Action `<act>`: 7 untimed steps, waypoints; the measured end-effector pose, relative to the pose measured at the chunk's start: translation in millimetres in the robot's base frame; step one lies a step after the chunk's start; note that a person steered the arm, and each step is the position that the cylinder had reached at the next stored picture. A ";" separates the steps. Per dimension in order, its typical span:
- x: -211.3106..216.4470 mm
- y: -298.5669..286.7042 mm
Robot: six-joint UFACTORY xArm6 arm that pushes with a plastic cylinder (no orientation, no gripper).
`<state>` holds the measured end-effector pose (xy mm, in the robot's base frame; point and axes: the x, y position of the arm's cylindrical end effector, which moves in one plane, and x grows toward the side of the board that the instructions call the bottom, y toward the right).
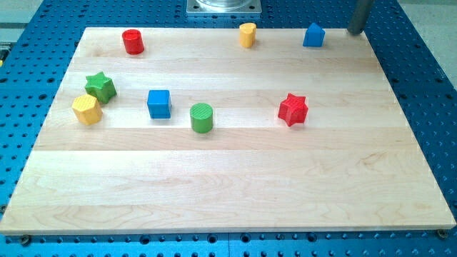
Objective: Place your arm at the top right of the triangle
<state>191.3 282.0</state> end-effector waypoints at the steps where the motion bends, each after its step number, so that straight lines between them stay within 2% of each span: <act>1: 0.4 0.2; 7: -0.1 4.0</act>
<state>191.2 286.0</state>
